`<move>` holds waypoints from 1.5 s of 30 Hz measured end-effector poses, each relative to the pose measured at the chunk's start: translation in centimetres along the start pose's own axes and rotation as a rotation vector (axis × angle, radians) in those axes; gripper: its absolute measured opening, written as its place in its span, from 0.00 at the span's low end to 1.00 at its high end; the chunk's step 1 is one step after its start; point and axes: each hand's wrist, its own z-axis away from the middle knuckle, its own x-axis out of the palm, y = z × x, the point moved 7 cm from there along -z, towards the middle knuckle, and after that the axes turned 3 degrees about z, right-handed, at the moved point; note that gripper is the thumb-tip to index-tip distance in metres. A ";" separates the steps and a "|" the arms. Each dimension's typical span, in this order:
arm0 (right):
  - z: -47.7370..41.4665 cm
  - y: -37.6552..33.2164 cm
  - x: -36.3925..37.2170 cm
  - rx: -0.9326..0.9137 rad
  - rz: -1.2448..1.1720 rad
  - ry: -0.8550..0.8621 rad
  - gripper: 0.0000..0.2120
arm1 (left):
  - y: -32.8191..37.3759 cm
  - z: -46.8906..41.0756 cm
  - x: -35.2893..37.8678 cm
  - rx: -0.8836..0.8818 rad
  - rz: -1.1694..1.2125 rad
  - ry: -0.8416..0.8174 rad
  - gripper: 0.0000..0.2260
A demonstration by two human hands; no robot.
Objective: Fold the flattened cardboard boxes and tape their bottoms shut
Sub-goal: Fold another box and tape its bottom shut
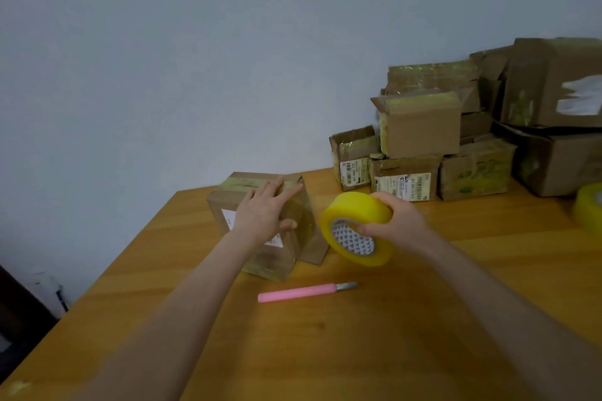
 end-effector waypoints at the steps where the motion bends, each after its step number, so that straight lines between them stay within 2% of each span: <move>1: 0.0 -0.1 0.0 0.005 0.021 -0.001 0.24 | 0.7 0.7 -0.8 0.042 0.003 0.065 0.31; 4: 0.0 -0.2 0.0 0.027 0.053 0.009 0.29 | 4.6 4.2 -2.9 0.364 0.082 0.405 0.16; 5: 0.0 -0.2 0.1 0.032 0.057 0.006 0.29 | 5.8 5.7 -2.5 0.442 0.109 0.428 0.13; 6: 0.0 -0.2 0.1 0.036 0.061 0.003 0.30 | 6.7 6.7 -1.4 0.455 0.120 0.371 0.13; 9: 0.1 -0.2 0.2 0.033 0.082 -0.007 0.32 | 6.0 8.2 3.8 0.198 0.082 0.042 0.17; 11: 0.1 -0.2 0.3 0.034 0.089 -0.008 0.33 | 5.2 9.3 6.0 0.118 0.073 -0.059 0.18; 15: 0.2 -0.4 0.3 0.031 0.084 -0.009 0.32 | 4.8 10.4 5.6 0.046 0.136 -0.025 0.12; 17: 0.1 -0.4 0.2 0.035 0.081 -0.007 0.32 | 3.9 10.4 4.3 0.003 0.060 0.004 0.15; 20: 0.0 0.0 0.3 0.039 0.059 -0.011 0.32 | 2.0 9.2 0.0 0.005 0.065 0.257 0.26; 22: -0.2 0.1 0.4 0.036 0.033 -0.018 0.32 | 1.3 8.1 -2.6 0.027 0.155 0.365 0.18; 24: -0.3 0.2 0.5 0.037 0.014 -0.018 0.32 | 1.6 6.6 -4.1 0.016 0.189 0.334 0.13; 27: -0.2 0.3 0.5 0.030 0.024 -0.016 0.32 | 2.6 4.9 -3.7 0.000 0.149 0.243 0.18; 34: -0.3 1.2 0.3 0.020 -0.003 -0.014 0.31 | 1.9 4.5 -1.9 -0.081 0.089 0.113 0.18; 38: -0.5 0.9 0.4 0.013 0.017 -0.033 0.31 | 1.9 4.2 -2.1 -0.110 0.065 0.116 0.17; 42: -0.9 0.7 0.3 0.032 0.091 -0.053 0.25 | 2.3 4.4 -2.8 -0.110 -0.024 0.124 0.18; 45: -1.2 0.5 0.2 0.052 0.170 -0.062 0.32 | 2.3 4.3 -3.2 -0.120 -0.041 0.127 0.18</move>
